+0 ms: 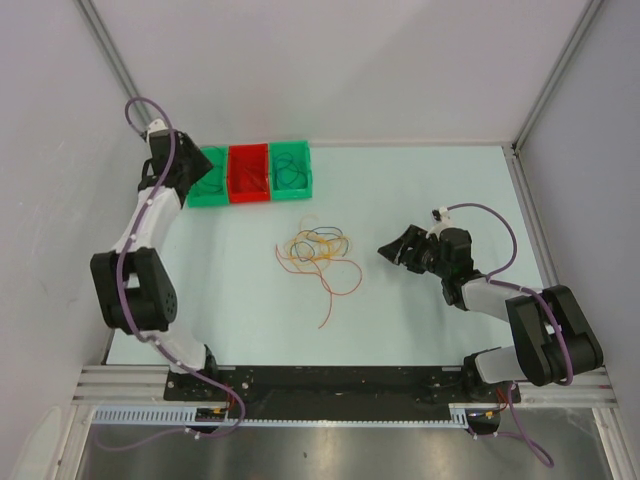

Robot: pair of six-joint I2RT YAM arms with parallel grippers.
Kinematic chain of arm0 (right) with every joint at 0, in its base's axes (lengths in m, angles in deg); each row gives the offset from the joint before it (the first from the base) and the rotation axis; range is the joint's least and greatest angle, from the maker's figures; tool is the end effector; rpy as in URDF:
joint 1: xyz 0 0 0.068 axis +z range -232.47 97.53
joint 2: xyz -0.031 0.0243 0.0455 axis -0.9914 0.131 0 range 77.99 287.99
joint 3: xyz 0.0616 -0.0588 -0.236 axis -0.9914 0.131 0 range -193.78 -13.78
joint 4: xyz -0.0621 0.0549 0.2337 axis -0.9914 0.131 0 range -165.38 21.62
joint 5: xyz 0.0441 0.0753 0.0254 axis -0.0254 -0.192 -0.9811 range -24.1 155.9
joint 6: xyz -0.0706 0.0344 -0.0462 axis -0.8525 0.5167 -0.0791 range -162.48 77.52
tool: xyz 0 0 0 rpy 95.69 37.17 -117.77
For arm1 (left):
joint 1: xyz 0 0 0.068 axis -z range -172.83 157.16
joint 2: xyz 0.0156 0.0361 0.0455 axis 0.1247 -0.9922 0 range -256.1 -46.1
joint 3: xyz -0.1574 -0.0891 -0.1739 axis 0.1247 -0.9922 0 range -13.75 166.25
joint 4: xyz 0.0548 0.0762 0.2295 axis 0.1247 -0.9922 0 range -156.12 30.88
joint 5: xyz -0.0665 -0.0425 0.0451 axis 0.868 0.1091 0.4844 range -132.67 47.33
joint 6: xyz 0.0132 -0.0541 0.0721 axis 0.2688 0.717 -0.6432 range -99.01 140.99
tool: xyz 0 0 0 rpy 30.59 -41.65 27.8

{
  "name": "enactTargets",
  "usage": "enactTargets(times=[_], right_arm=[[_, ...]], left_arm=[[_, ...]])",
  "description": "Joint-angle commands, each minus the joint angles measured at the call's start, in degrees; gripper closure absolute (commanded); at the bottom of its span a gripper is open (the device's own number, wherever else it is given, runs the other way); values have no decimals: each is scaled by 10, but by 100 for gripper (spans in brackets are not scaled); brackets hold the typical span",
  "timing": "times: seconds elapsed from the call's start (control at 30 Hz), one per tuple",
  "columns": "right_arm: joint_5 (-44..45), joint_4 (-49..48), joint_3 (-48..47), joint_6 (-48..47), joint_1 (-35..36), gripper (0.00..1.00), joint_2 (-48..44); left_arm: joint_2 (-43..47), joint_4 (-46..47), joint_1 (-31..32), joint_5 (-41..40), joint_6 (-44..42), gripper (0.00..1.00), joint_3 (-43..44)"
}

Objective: Untangle the cables
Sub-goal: Place the cable in the bin.

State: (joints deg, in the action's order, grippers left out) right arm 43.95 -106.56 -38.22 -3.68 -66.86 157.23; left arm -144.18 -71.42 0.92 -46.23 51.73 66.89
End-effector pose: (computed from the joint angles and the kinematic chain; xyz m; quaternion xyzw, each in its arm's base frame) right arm 0.2750 0.1086 0.1367 0.0630 0.8257 0.3875 0.4051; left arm 0.4237 0.0514 0.2635 -0.2890 0.8149 -0.0803 0.4960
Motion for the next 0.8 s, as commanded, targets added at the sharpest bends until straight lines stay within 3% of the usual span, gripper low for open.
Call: enactTargets(times=[0.0, 0.2, 0.37, 0.5, 0.77], right_arm=[[0, -13, -7, -3, -1, 26, -11], [1, -11, -6, -3, 0, 26, -12], [2, -8, -5, -3, 1, 26, -14], [1, -8, -6, -3, 1, 26, -14], [5, 1, -6, -2, 2, 26, -15]], left_arm=[[98, 4, 25, -7, -35, 42, -56], [213, 5, 58, -4, -37, 42, -180], [286, -4, 127, -13, -31, 43, -249], [311, 5, 193, -29, -20, 44, -311], [290, 59, 249, -27, 25, 46, -391]])
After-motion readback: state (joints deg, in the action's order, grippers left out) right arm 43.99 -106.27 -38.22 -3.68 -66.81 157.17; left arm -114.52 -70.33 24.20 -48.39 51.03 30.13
